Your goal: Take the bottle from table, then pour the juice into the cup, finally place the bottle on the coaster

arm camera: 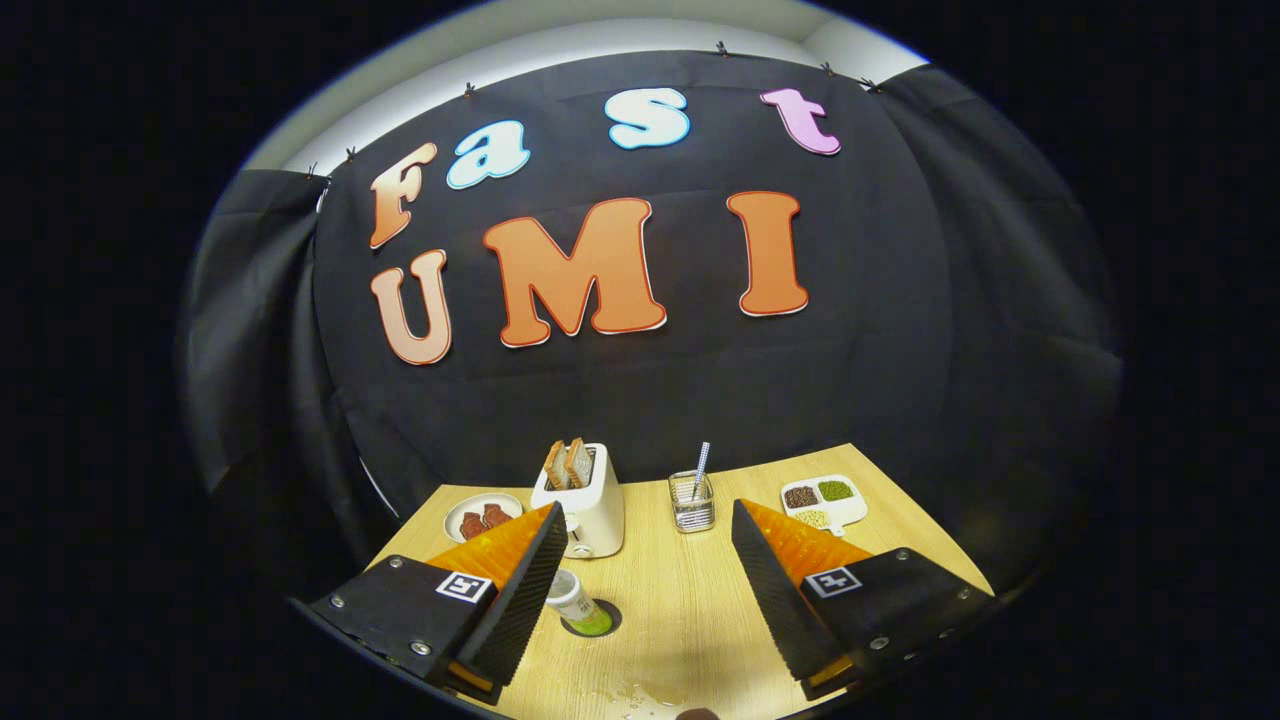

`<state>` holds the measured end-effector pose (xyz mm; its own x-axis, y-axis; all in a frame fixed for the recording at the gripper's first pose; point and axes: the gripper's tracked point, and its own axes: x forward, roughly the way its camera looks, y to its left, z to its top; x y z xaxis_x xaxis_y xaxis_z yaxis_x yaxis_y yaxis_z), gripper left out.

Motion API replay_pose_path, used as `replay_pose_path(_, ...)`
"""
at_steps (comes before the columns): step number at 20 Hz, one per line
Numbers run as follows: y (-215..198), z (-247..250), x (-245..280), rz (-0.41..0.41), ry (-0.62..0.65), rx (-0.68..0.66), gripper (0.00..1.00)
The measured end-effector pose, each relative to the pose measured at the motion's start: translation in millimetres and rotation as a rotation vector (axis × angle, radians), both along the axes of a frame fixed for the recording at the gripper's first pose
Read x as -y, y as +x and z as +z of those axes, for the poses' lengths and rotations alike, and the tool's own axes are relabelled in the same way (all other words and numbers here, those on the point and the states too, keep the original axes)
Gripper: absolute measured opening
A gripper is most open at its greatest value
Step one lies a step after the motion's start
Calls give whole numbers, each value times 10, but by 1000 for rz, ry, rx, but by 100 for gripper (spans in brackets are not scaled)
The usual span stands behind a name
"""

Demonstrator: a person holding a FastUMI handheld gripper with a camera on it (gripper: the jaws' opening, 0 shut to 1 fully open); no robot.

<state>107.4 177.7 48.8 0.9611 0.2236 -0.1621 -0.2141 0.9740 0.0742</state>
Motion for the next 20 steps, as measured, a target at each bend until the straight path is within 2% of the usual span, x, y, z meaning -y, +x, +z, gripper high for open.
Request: replay_pose_path(20,320,-49,-108,-10,-46,-21,98)
